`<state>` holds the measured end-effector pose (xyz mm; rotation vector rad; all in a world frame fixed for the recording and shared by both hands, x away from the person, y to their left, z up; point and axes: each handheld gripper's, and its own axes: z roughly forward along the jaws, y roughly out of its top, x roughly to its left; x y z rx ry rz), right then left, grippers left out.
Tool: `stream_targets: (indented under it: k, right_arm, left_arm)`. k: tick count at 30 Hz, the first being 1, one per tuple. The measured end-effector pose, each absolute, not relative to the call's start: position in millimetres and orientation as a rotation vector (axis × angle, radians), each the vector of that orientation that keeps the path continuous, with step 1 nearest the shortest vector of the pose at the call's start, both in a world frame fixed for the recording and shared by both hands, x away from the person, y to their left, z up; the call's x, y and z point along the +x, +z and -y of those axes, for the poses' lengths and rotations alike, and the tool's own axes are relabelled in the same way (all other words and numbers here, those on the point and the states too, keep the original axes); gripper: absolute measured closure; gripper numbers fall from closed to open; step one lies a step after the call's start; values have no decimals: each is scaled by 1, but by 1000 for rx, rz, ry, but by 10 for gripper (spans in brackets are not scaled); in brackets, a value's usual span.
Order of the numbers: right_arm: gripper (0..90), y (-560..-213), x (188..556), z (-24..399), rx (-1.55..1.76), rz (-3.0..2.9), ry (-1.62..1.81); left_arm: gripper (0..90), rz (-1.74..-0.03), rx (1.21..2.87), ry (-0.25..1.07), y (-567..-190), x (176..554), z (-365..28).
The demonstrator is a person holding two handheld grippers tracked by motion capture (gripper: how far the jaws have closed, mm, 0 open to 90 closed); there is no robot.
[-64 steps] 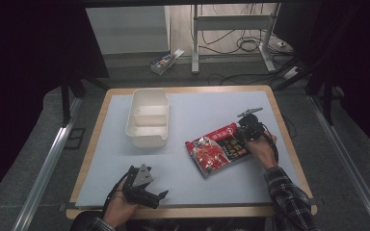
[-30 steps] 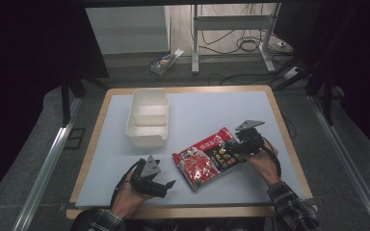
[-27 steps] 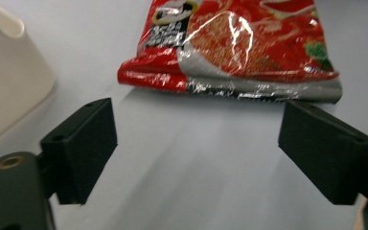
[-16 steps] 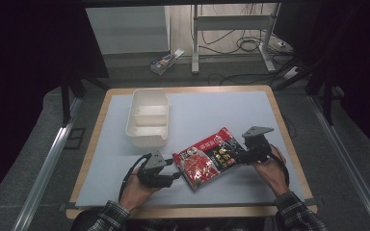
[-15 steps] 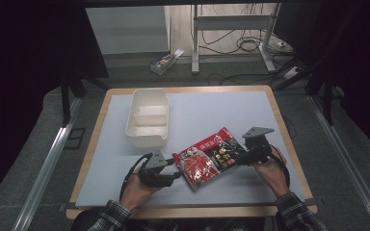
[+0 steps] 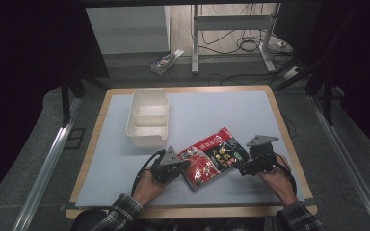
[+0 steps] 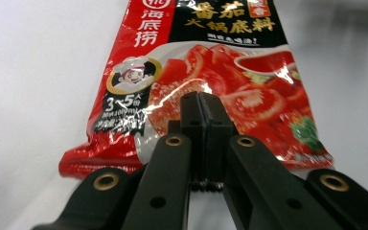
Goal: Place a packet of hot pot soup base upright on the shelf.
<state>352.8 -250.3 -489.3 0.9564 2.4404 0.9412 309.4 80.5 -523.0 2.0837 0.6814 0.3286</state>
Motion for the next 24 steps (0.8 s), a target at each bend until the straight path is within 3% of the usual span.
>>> stream_targets:
  k: [5, 24]
  right_arm:
    - [0, -490, 349, 255, 969, -2427, 941]
    - [0, -492, 333, 269, 1005, -2442, 990]
  left_arm:
    - [898, -697, 2073, 286, -531, 314, -77]
    - [900, -667, 2128, 387, -542, 300, -77]
